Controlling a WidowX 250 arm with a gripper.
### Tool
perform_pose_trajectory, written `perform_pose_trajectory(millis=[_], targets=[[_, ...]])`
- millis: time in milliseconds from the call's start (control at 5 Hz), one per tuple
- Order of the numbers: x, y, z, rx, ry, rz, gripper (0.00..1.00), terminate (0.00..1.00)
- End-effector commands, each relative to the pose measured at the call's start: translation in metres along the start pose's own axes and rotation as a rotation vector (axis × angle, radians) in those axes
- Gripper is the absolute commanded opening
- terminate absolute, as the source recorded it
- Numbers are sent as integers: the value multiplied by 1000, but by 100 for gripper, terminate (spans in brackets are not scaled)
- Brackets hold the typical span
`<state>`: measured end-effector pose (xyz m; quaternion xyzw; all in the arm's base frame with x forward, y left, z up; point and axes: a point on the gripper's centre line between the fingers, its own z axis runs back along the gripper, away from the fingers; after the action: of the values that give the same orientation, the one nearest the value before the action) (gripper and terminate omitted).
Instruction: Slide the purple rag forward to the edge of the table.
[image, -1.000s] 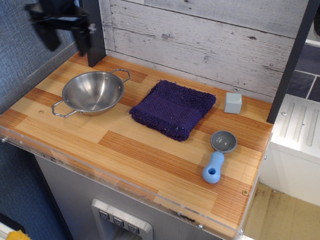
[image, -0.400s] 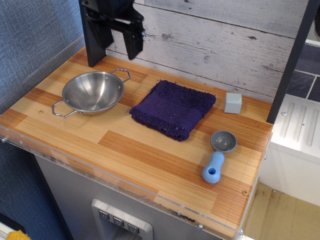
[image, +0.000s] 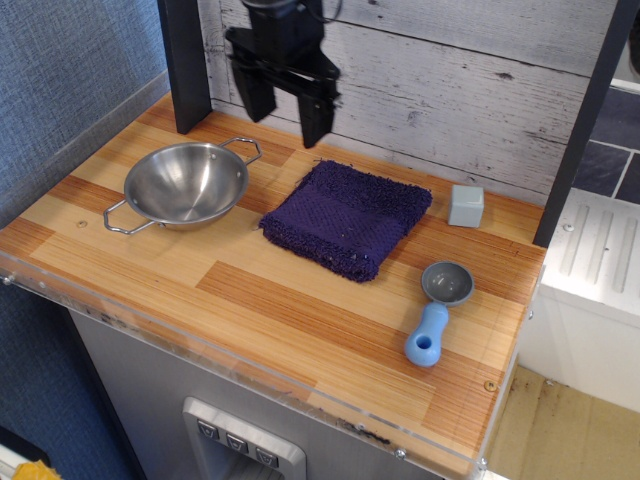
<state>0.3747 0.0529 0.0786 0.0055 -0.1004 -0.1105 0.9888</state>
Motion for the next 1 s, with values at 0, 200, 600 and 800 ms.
perform_pose_trajectory(millis=[0, 200, 600, 800], targets=[[5, -18, -7, 27, -9, -64, 100, 0], [-1, -24, -21, 31, 22, -91, 100, 0], [-7, -34, -42, 4, 50, -130, 100, 0], [-10, -37, -51, 2, 59, -140, 100, 0]])
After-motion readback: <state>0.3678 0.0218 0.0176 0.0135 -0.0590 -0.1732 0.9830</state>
